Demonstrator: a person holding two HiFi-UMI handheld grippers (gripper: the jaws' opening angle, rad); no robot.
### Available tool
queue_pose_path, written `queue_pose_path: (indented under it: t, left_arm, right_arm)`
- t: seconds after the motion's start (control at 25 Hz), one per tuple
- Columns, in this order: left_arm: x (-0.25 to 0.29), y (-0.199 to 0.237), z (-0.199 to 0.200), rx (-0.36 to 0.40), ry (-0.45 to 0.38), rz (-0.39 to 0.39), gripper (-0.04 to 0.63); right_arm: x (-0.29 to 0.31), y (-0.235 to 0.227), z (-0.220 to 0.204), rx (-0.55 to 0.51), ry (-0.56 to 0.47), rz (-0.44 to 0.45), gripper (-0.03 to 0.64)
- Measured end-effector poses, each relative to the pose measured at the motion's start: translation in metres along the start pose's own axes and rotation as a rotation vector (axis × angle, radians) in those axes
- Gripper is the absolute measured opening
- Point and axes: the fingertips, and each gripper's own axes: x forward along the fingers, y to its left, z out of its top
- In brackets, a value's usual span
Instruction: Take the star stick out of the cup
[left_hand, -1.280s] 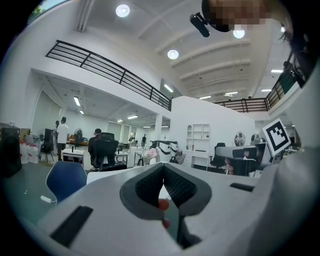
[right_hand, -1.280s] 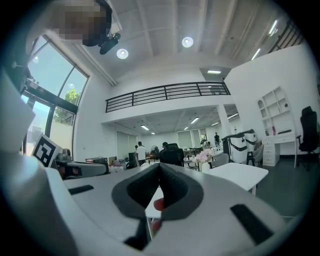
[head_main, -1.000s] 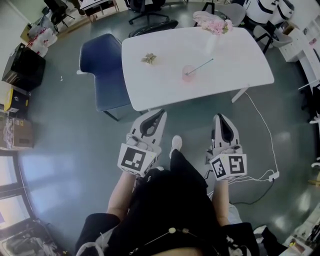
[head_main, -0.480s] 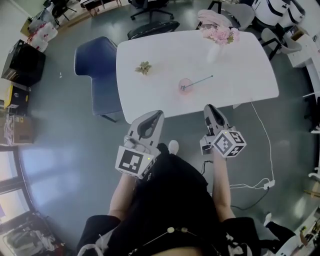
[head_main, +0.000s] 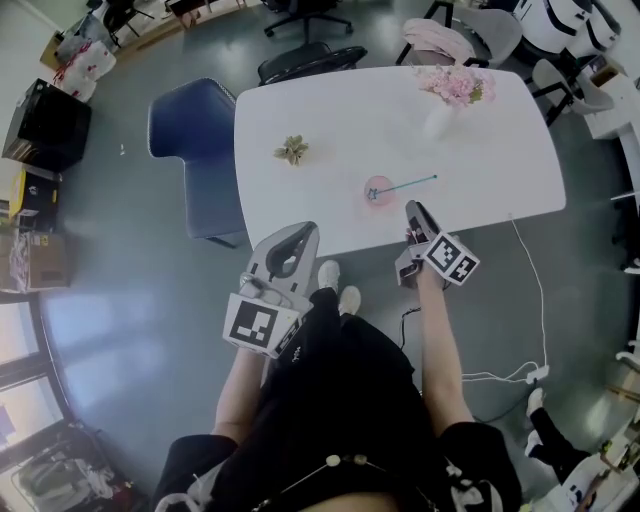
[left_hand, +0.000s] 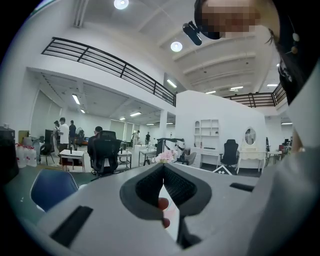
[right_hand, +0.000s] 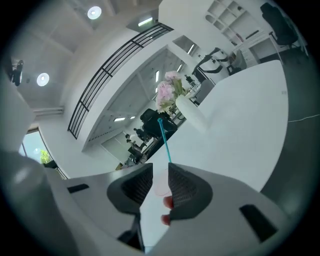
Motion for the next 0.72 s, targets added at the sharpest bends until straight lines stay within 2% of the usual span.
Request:
queue_pose_path:
  t: [0.16,0.32,0.72]
  left_arm:
    - [0.004,0.023,0.001,-0.008,0.007,0.038,0.006]
    - [0.005,0.038,-0.004,-0.014,0.023,0.067,0.006]
    - [0.008,0.048,-0.012,-0.022,0.046,0.093,0.006]
  right_arm:
    - [0.024,-0.014,0.002,0.03,0.009,-0.029,0.087]
    - [0.043,-0.022,0.001,0.008,0.039,-0.057,0.087]
    - [0.06,-0.029,-0.005,-0.007,0.067,-0.085,0.08]
